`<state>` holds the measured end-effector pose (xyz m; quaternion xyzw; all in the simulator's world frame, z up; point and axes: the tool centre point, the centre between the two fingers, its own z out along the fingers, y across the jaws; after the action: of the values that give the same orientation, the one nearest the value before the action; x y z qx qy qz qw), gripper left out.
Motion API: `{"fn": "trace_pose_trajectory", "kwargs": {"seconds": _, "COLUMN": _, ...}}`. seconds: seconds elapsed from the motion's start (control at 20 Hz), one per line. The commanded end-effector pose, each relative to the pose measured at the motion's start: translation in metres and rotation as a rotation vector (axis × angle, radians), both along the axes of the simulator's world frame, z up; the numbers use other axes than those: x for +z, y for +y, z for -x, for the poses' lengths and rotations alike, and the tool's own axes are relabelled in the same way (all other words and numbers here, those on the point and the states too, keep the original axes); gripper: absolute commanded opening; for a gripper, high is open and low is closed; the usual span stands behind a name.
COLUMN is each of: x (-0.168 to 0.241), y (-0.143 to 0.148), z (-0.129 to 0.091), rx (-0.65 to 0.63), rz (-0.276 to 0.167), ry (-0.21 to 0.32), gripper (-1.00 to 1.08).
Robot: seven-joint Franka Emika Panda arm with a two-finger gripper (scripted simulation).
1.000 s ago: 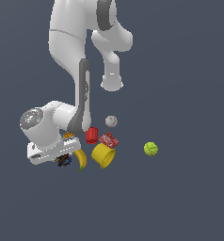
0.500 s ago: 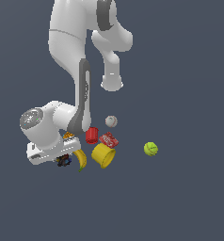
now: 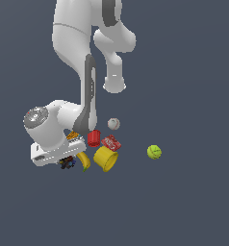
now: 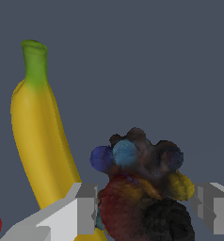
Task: Pick up a designated object from a clutter of objects.
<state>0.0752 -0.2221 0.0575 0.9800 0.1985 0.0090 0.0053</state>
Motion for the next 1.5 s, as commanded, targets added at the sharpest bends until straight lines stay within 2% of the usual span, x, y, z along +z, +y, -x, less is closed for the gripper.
{"fn": "trace_pose_trajectory", "kwargs": {"seconds": 0.0, "x": 0.011, "y": 0.012, "z": 0.0, "rx": 0.002, "rz": 0.0, "ry": -0.001, "gripper": -1.0}}
{"fn": "trace_pose_trajectory", "kwargs": {"seconds": 0.3, "x": 0.048, "y": 0.052, "z": 0.004, "rx": 0.002, "rz": -0.001, "ry": 0.001, "gripper": -1.0}}
{"fn": "trace_pose_trajectory", "kwargs": {"seconds": 1.45, "x": 0.25, "y": 0.267, "z": 0.02, "rx": 0.0, "rz": -0.002, "ry": 0.015, "gripper": -1.0}}
